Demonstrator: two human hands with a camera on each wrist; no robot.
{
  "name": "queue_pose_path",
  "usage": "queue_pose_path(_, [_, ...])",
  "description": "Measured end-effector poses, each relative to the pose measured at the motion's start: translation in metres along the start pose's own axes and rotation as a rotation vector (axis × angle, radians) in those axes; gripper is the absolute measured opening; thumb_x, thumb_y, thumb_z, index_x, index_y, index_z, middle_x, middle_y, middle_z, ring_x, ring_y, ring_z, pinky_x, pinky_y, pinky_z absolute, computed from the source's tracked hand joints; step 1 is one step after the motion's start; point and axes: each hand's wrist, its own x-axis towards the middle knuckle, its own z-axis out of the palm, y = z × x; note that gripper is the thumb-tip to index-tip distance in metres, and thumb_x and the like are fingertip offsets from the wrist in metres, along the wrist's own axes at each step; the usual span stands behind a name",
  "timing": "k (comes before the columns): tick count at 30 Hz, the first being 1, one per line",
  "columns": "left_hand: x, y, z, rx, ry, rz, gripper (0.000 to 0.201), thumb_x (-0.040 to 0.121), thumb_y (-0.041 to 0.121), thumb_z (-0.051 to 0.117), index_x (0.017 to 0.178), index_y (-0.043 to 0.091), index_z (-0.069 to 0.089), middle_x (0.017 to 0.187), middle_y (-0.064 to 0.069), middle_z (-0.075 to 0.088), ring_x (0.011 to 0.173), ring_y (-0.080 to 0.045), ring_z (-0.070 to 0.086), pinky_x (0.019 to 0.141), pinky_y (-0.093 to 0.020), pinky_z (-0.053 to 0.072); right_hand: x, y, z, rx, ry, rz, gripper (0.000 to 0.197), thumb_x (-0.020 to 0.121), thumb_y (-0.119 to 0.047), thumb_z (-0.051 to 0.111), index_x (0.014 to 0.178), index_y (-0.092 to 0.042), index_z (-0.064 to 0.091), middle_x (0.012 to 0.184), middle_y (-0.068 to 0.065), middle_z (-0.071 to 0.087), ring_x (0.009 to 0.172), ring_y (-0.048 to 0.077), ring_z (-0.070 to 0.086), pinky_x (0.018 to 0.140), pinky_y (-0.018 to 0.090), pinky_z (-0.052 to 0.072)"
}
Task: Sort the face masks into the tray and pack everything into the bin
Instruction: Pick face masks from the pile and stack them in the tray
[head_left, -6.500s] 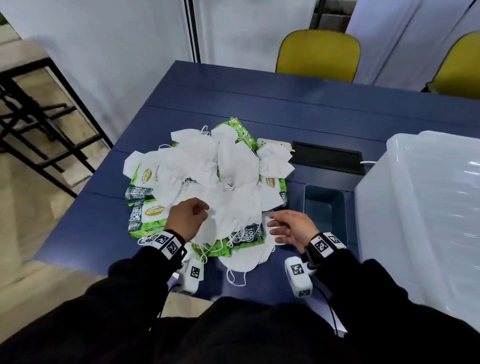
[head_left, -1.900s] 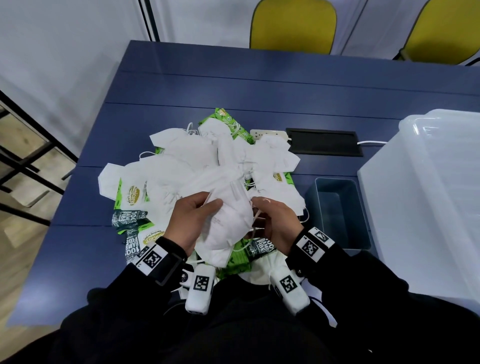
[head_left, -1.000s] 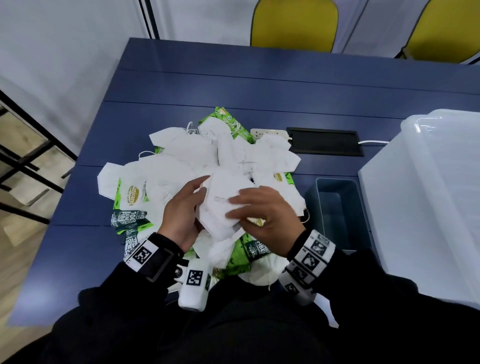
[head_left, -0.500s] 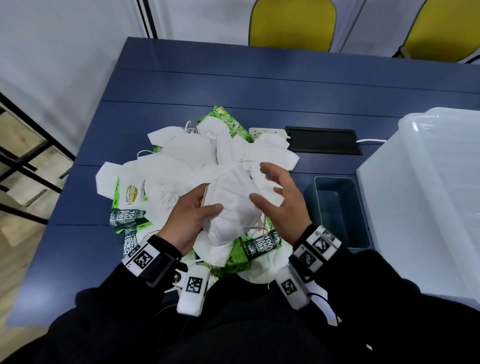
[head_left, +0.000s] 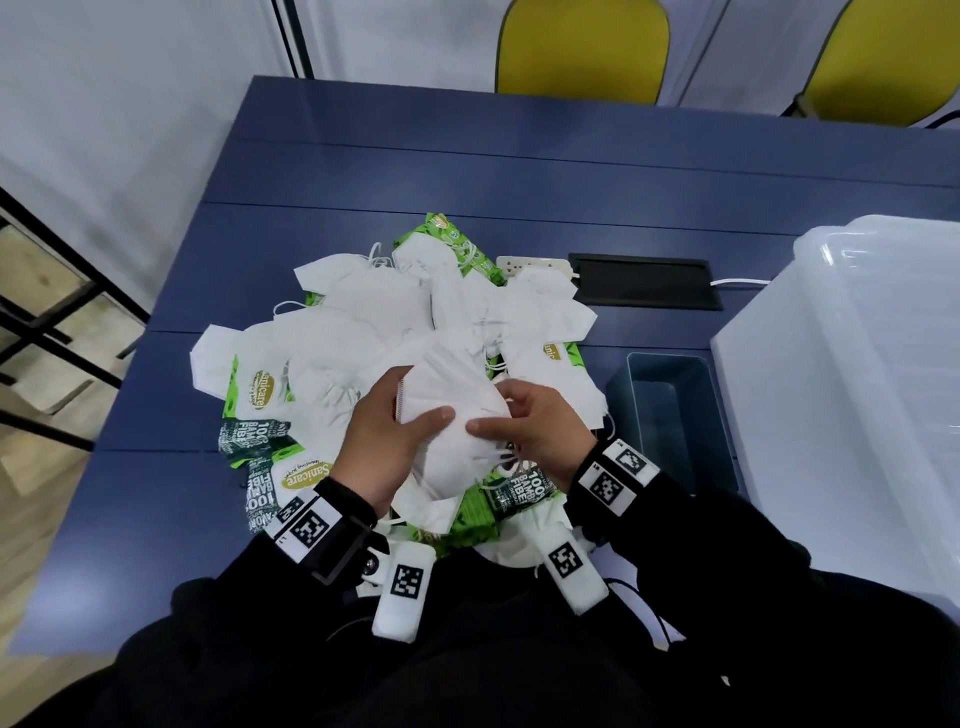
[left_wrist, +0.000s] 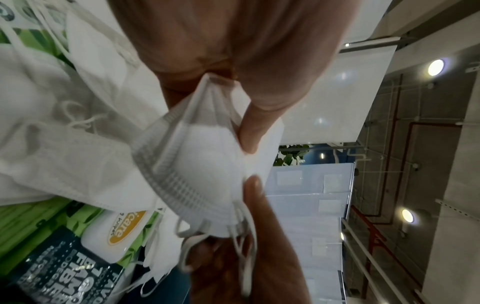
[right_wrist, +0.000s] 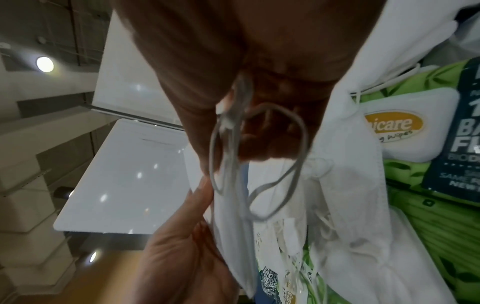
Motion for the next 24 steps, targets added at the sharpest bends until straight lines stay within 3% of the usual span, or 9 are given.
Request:
queue_pose_path(3, [0.003, -0.002, -0.01, -0.037, 0.037, -0.006, 0.05, 0.078, 0.014, 0.079, 0.124, 0.026, 0.065, 0.114, -0.011, 0.075, 0.106, -0.035, 0.071, 0.092, -0.057, 0.058, -0.003, 0.001, -0.01, -0.103, -0.05, 0.088, 0.008, 0.08, -0.003, 0.081, 0.087, -0.003, 0.076, 0.068, 0.014, 0.067, 0.05, 0.02, 0.053, 0.049, 0.029, 0.044])
queue_pose_path(5, [0.006, -0.006, -0.017, -0.049, 0.062, 0.001, 0.046, 0.085, 0.003, 0.075, 0.124, 0.026, 0.064, 0.11, -0.015, 0.076, 0.098, -0.035, 0.073, 0.086, -0.052, 0.06, -0.004, 0.0, -0.016, -0.089, -0.003, 0.117, 0.005, 0.085, 0.0, 0.076, 0.08, -0.003, 0.074, 0.059, 0.008, 0.062, 0.046, 0.017, 0.053, 0.048, 0.029, 0.049])
queue_pose_path(7, [0.007, -0.01, -0.023, -0.078, 0.107, -0.003, 0.042, 0.09, -0.005, 0.07, 0.121, 0.022, 0.063, 0.102, -0.016, 0.076, 0.086, -0.03, 0.072, 0.081, -0.046, 0.06, -0.005, -0.002, -0.021, -0.058, 0.03, 0.143, 0.005, 0.088, -0.001, 0.074, 0.083, -0.003, 0.073, 0.066, 0.01, 0.063, 0.053, 0.018, 0.059, 0.053, 0.031, 0.054])
queue_pose_path(12, [0.007, -0.013, -0.026, -0.133, 0.149, -0.062, 0.03, 0.093, -0.007, 0.065, 0.106, 0.019, 0.059, 0.083, -0.009, 0.075, 0.069, -0.023, 0.065, 0.06, -0.031, 0.054, -0.004, -0.001, -0.024, 0.118, 0.095, 0.203, 0.01, 0.092, 0.001, 0.058, 0.089, -0.001, 0.067, 0.083, 0.014, 0.07, 0.073, 0.024, 0.065, 0.069, 0.036, 0.053])
queue_pose_path(15, [0.007, -0.012, -0.027, -0.15, 0.098, -0.088, 0.025, 0.09, -0.009, 0.067, 0.097, 0.014, 0.062, 0.085, -0.011, 0.075, 0.076, -0.025, 0.063, 0.068, -0.036, 0.052, -0.007, -0.008, -0.021, 0.407, 0.11, 0.241, 0.019, 0.091, -0.004, 0.048, 0.078, -0.003, 0.061, 0.085, 0.018, 0.072, 0.081, 0.03, 0.067, 0.078, 0.039, 0.055])
queue_pose_path(17, [0.008, -0.011, -0.027, -0.155, 0.063, -0.087, 0.024, 0.089, -0.011, 0.067, 0.094, 0.012, 0.063, 0.084, -0.011, 0.075, 0.076, -0.025, 0.066, 0.074, -0.039, 0.055, -0.011, -0.019, -0.017, 0.592, 0.091, 0.242, 0.015, 0.086, -0.009, 0.047, 0.072, -0.008, 0.053, 0.065, 0.01, 0.057, 0.068, 0.027, 0.06, 0.075, 0.037, 0.057])
queue_pose_path(20, [0.01, -0.008, -0.026, -0.177, 0.049, -0.071, 0.026, 0.088, -0.013, 0.066, 0.094, 0.012, 0.064, 0.086, -0.01, 0.077, 0.077, -0.022, 0.069, 0.072, -0.037, 0.059, -0.014, -0.031, -0.011, 0.588, 0.042, 0.219, 0.017, 0.086, -0.016, 0.053, 0.071, -0.011, 0.048, 0.053, -0.001, 0.018, 0.047, 0.017, 0.025, 0.064, 0.033, 0.049])
queue_pose_path(22, [0.015, -0.005, -0.03, -0.201, 0.06, -0.071, 0.027, 0.088, -0.013, 0.066, 0.098, 0.012, 0.064, 0.089, -0.011, 0.078, 0.079, -0.022, 0.07, 0.069, -0.035, 0.06, -0.011, -0.034, -0.012, 0.425, 0.022, 0.216, 0.016, 0.09, -0.016, 0.061, 0.076, -0.011, 0.055, 0.052, -0.003, 0.017, 0.046, 0.015, 0.019, 0.062, 0.032, 0.045])
queue_pose_path(24, [0.019, -0.002, -0.036, -0.226, 0.082, -0.084, 0.03, 0.086, -0.012, 0.069, 0.104, 0.012, 0.064, 0.094, -0.015, 0.078, 0.08, -0.023, 0.072, 0.068, -0.034, 0.061, -0.007, -0.034, -0.017, 0.293, 0.033, 0.239, 0.006, 0.089, -0.013, 0.068, 0.086, -0.007, 0.069, 0.055, -0.002, 0.024, 0.046, 0.015, 0.026, 0.063, 0.032, 0.046])
